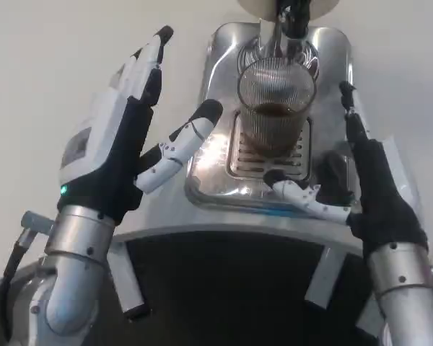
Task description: Grasp the cup under the faucet to collect the drink, then remove the cup.
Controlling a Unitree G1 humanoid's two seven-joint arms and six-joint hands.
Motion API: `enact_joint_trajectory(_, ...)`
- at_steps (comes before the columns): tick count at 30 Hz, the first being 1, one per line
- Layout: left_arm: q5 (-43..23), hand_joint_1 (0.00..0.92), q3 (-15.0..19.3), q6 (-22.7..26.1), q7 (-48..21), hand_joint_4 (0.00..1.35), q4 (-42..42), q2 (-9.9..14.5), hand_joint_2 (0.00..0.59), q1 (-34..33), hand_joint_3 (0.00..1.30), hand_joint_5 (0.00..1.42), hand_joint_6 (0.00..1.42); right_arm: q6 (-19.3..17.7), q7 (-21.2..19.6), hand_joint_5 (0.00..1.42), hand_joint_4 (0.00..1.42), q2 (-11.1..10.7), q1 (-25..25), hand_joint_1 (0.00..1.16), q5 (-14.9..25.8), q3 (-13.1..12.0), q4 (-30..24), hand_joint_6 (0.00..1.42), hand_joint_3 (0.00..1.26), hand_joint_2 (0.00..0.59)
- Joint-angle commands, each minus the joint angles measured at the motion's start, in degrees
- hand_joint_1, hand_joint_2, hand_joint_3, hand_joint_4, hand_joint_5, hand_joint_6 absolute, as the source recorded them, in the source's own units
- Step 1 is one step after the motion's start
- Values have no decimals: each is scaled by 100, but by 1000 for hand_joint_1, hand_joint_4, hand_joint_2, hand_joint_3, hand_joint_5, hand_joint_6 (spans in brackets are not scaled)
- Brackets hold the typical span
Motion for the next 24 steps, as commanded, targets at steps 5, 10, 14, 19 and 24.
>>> enact_joint_trajectory(5,-19,0,5,-30,31,0,-1,38,204,140,0,0,0,-75,-124,14,0,21,-221,974,49,-29,167,130,4,223)
enact_joint_trajectory(10,-21,0,10,-18,19,0,-25,44,204,164,0,0,0,-87,-197,24,1,88,-335,944,137,-44,350,129,4,215)
enact_joint_trajectory(14,-10,0,19,-15,27,0,-38,47,204,175,0,0,0,-121,-220,25,1,116,-465,941,187,20,522,129,13,235)
enact_joint_trajectory(19,-6,0,34,9,24,0,-73,45,206,200,0,0,0,-173,-264,25,10,147,-549,937,212,64,633,141,14,255)
enact_joint_trajectory(24,-24,0,53,16,13,0,-86,51,208,217,0,0,0,-213,-346,25,11,169,-704,919,184,59,808,143,14,267)
